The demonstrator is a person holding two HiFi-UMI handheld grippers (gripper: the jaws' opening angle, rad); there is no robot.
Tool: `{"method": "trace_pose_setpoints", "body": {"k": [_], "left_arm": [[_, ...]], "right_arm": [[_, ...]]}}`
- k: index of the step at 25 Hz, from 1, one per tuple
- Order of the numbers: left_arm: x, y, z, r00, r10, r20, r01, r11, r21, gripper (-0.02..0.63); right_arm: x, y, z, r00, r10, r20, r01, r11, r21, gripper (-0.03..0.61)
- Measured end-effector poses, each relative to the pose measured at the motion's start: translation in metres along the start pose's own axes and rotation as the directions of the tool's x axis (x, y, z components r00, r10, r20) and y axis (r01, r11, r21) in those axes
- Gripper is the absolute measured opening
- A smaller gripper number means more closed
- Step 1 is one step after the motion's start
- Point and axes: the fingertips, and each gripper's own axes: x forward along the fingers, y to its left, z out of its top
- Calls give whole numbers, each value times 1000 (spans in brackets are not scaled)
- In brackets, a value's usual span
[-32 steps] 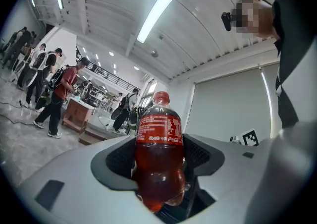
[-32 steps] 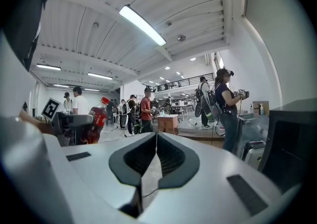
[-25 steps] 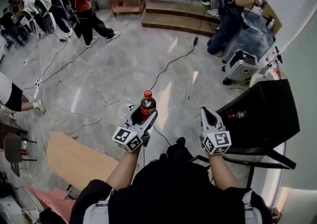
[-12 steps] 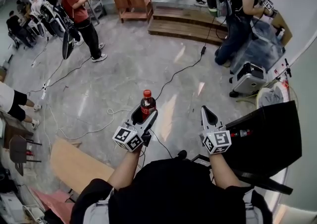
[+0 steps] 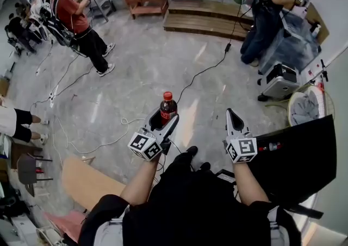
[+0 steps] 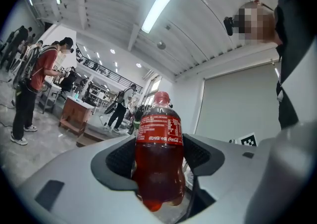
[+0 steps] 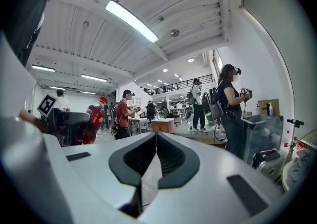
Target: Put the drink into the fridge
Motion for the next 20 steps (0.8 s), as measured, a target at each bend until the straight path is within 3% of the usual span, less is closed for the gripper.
{"method": "trace_pose_setpoints", "body": {"k": [6, 11, 15, 20], "left_arm": [[49, 18, 1, 989, -136, -62, 136, 991, 9, 310], [100, 13, 5, 955, -273, -112, 275, 961, -3, 311], [151, -18, -11, 893, -424, -147, 426, 905, -23, 310], [207, -85, -47, 764, -611, -206, 606, 790, -96, 310]], "right_arm": [[21, -13, 6, 996, -92, 4, 92, 996, 21, 21], [14, -44, 21, 965, -263, 15, 263, 965, 1, 21], [-15, -81, 23, 915, -402, 17, 402, 916, -7, 21], [-77, -122, 12, 805, -594, -1, 594, 805, 1, 21]]}}
